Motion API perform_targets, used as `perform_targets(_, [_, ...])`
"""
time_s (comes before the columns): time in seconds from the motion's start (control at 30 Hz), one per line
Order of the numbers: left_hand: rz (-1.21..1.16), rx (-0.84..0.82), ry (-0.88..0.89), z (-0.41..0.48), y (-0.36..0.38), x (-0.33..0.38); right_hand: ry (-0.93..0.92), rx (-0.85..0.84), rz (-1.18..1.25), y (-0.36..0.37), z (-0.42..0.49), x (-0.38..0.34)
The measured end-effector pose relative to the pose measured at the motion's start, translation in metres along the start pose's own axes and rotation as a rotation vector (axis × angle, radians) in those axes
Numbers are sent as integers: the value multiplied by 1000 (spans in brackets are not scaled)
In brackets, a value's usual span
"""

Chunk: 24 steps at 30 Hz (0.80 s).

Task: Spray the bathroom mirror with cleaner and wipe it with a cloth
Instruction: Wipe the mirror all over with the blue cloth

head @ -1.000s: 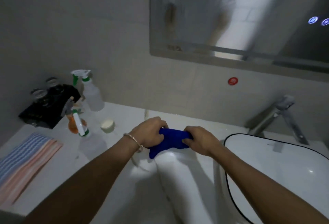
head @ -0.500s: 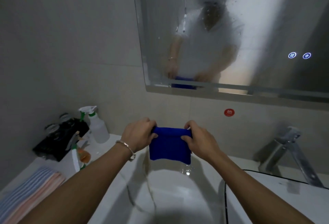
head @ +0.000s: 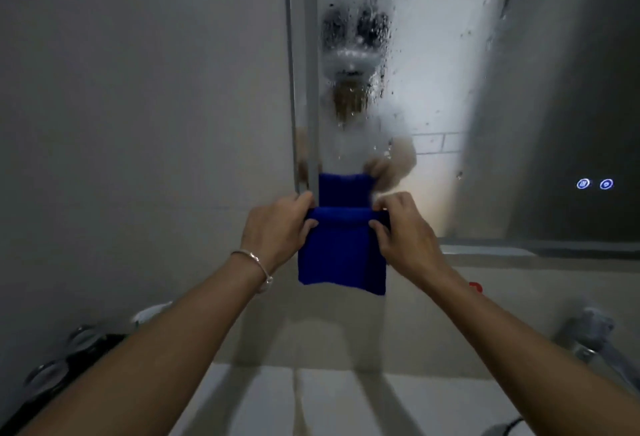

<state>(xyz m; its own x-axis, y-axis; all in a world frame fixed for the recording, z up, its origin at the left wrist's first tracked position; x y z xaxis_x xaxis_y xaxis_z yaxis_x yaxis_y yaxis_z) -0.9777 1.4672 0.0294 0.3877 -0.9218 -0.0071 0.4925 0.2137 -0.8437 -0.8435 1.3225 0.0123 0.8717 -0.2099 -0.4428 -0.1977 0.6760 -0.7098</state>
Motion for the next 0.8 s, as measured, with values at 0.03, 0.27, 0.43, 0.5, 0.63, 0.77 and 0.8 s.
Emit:
perform_targets(0.03, [4, 57, 22, 15, -11, -5, -21, 59, -32, -11, 14, -11])
perform_targets(0.27, [-18, 388, 63, 92, -75, -19, -81, 296, -428, -69, 100, -61])
perform_targets(0.43, [0, 507, -20, 119, -84, -22, -209, 416, -665, -68, 131, -63])
perform_targets(0.5, [57, 533, -29, 124, -81, -21, -230, 443, -734, -61, 135, -57])
perform_targets(0.63, [280, 555, 109, 124, -69, -14, -278, 496, -839, -59, 135, -59])
perform_targets(0.77, [385, 521, 113, 118, -53, -8, -233, 455, -694, -41, 129, -63])
perform_targets(0.8, [385, 510, 100, 115, -47, -7, -206, 434, -667, -33, 126, -61])
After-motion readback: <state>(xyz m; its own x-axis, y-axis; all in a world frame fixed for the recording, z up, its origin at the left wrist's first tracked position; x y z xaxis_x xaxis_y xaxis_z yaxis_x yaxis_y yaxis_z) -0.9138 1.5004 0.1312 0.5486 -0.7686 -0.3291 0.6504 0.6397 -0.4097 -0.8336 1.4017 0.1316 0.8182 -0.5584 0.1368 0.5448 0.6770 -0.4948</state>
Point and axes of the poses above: each hand's wrist, its own z-axis towards the middle knuckle, its own y-axis out of the palm, x = y × z, the point moved 3 cm from there along z, towards the middle knuckle, and after that the axes turned 5 degrees about -x, right-handed, at the moved point
